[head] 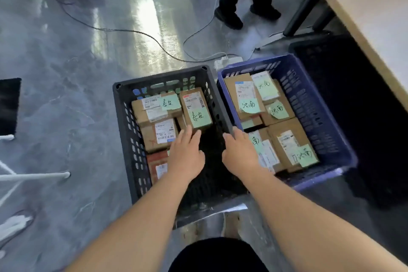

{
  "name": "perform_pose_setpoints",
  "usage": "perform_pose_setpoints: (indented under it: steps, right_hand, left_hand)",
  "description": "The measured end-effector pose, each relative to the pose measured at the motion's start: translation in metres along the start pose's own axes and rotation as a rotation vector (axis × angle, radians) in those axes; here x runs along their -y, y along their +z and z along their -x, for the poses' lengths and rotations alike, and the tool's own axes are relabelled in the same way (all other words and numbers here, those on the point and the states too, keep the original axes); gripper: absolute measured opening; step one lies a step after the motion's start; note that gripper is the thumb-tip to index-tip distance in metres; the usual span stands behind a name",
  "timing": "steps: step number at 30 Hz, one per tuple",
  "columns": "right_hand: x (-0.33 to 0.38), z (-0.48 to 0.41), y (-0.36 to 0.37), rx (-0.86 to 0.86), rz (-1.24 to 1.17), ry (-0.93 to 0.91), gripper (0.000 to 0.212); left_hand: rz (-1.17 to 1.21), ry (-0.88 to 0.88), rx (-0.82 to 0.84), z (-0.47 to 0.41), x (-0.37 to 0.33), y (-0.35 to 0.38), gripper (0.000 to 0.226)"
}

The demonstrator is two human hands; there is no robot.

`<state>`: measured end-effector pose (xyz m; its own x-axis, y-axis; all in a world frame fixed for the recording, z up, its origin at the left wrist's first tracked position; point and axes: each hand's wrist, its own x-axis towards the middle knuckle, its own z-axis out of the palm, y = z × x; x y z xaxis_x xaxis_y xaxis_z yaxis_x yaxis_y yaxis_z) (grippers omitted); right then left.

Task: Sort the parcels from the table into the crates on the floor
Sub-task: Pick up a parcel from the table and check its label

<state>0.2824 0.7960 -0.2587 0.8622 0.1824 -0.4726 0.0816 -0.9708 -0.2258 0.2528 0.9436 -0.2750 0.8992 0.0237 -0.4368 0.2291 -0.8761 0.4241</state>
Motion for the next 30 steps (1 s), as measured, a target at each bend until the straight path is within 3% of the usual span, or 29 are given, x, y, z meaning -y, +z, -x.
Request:
perform_pose_setpoints:
  steps: [7,14,30]
  right_hand:
    - [-0.017,0.093,-0.041,-0.274,-0.046,0.092,0.049]
    - [-0.068,0.174,-0.070,-0.479,-0.082,0.258,0.062]
    - [-0.253,0.409,-0.059,-0.831,-0.161,0.586,0.067]
  left_hand:
    - [-0.144,0.190,-0.162,0.059,-0.056,-0.023,0.067]
    - [-0.207,0.436,-0.228,0.089,-0.130,-0.024,0.080]
    - [-0.365,0.879,-0.264,0.236,-0.343,0.084,0.086]
